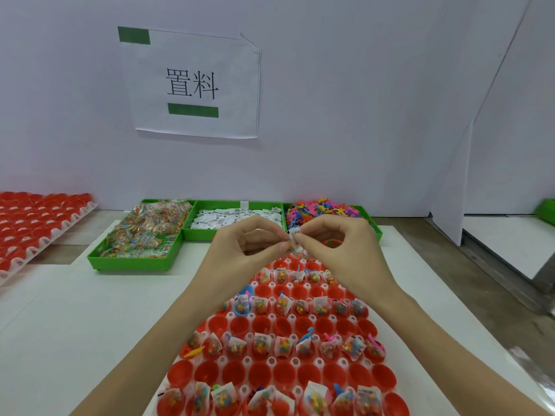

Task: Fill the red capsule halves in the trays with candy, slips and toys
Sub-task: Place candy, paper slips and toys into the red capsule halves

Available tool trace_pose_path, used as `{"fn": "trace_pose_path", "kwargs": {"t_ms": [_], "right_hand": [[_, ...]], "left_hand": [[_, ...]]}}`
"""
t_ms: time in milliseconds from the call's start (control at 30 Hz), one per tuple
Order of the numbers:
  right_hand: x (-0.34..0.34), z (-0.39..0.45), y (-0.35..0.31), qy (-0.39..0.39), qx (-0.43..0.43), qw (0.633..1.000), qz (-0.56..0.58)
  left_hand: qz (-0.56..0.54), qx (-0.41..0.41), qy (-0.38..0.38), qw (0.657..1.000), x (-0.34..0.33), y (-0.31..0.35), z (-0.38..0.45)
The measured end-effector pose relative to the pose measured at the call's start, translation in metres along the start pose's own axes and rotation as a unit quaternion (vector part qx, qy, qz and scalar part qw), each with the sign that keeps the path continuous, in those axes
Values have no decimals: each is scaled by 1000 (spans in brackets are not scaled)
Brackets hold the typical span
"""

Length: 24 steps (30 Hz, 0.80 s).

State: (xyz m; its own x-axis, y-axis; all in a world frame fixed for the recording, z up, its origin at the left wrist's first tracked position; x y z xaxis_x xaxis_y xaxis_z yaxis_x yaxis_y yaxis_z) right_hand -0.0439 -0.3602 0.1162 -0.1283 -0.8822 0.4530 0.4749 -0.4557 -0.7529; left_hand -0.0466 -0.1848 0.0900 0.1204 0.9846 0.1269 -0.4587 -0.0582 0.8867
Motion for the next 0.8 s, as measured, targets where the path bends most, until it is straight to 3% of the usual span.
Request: {"fn": "trace_pose_path", "kwargs": {"t_ms": [200, 400, 800], "right_hand": [[0, -12, -5, 21, 34, 999, -34], [-9, -12, 5, -36, -13, 998, 48], [-6, -15, 13, -21, -57, 990, 131]], "left_hand": [[-27, 16, 7, 999, -2, -1, 0], [-31, 34, 15, 999, 0, -3, -2], [-22, 31, -23, 999, -8, 0, -3]]}}
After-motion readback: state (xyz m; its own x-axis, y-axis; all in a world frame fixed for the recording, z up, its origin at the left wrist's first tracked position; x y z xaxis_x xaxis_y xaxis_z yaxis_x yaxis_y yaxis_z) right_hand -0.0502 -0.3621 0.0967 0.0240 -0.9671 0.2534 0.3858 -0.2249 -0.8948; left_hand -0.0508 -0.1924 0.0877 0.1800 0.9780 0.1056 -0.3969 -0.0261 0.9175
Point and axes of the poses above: each hand's wrist, its own z-axis towards the middle knuckle, its own x-axis out of the back of the hand, y = z × x, the point moved 8 cm from there along z, towards the middle knuckle, and after that the axes turned 3 degrees about -x, right-handed, at the moved point
